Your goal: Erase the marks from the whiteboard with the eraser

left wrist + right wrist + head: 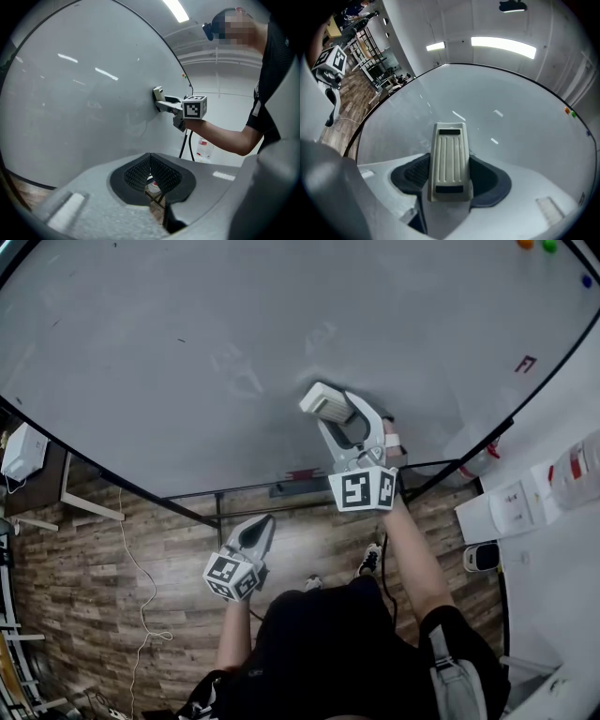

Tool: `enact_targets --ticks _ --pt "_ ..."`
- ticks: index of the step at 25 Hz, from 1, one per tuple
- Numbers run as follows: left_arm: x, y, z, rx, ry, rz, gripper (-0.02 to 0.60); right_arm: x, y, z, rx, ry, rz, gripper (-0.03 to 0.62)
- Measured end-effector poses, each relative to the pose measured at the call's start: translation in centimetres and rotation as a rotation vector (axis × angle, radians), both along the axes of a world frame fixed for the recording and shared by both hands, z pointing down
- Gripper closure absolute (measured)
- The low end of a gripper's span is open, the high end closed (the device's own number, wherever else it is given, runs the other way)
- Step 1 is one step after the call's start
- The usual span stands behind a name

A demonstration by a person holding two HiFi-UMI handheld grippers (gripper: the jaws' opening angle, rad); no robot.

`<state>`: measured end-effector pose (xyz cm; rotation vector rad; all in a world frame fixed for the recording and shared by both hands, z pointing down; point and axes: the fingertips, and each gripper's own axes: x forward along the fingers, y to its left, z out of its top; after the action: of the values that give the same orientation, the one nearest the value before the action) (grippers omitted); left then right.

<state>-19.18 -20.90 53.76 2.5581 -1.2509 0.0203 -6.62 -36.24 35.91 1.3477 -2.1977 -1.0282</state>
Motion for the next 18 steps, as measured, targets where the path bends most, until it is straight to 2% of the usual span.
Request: enact_targets --ticks 8,18 --pt "0.4 -0.1 0.2 -0.006 0.001 0.008 0.571 -0.4 0.1 1.2 0.006 0.069 -0.007 0.339" --pt "0.7 -0.2 0.0 -0.002 -0.002 0.014 0.571 3.8 -0.4 -4.5 0.084 -0.027 0.060 0.339"
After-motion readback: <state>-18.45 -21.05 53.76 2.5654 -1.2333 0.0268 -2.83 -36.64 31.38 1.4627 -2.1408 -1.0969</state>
